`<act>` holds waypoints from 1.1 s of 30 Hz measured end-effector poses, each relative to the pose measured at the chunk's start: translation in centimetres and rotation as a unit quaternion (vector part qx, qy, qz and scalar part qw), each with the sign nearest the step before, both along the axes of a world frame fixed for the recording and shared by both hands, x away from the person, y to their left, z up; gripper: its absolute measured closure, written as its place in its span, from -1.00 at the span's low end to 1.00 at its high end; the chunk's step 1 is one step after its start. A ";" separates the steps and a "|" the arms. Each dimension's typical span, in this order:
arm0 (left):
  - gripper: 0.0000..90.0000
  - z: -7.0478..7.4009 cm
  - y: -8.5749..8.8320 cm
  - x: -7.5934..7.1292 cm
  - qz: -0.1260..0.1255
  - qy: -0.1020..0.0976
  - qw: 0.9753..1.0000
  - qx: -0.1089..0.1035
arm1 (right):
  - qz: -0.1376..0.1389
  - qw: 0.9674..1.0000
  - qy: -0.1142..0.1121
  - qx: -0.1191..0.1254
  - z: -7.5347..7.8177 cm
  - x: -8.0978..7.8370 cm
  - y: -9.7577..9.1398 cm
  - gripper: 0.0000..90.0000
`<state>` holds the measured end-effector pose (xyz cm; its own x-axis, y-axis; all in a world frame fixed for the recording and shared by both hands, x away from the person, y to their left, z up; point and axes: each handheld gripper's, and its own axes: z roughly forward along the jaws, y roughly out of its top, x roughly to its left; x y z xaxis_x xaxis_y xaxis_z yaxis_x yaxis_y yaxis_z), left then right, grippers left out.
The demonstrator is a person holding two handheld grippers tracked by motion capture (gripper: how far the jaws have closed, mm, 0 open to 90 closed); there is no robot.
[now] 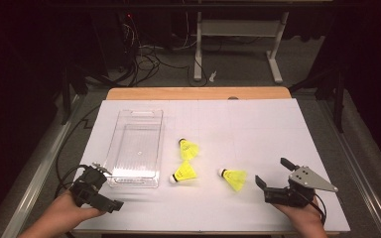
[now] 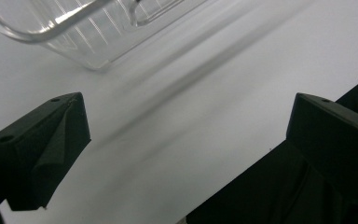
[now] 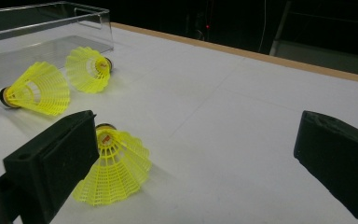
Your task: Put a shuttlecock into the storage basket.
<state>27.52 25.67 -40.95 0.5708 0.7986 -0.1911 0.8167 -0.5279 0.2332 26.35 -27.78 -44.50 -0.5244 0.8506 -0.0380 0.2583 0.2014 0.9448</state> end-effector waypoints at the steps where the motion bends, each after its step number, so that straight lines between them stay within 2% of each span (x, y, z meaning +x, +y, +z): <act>1: -0.99 0.1 0.0 0.0 0.002 0.000 1.000 0.002 | 0.000 1.000 0.000 0.000 0.0 0.0 0.0 -1.00; 8: -0.99 1.0 0.2 0.2 0.003 0.005 1.000 0.005 | 0.000 1.000 0.000 -0.001 0.0 0.0 0.0 -1.00; 18: -0.99 3.3 -0.4 0.5 -0.009 -0.009 1.000 0.010 | 0.002 1.000 0.003 -0.002 0.0 0.0 0.1 -1.00; 25: -0.99 4.8 -1.1 0.7 -0.018 -0.017 1.000 0.007 | 0.003 1.000 0.004 -0.002 0.1 0.0 0.0 -1.00; 30: -0.99 5.2 -1.9 1.1 -0.027 -0.022 0.999 0.012 | 0.005 1.000 0.005 -0.002 0.0 0.0 0.0 -1.00; 33: -0.99 5.4 -2.6 1.3 -0.031 -0.024 0.999 0.007 | 0.005 1.000 0.004 -0.003 0.1 0.0 0.0 -1.00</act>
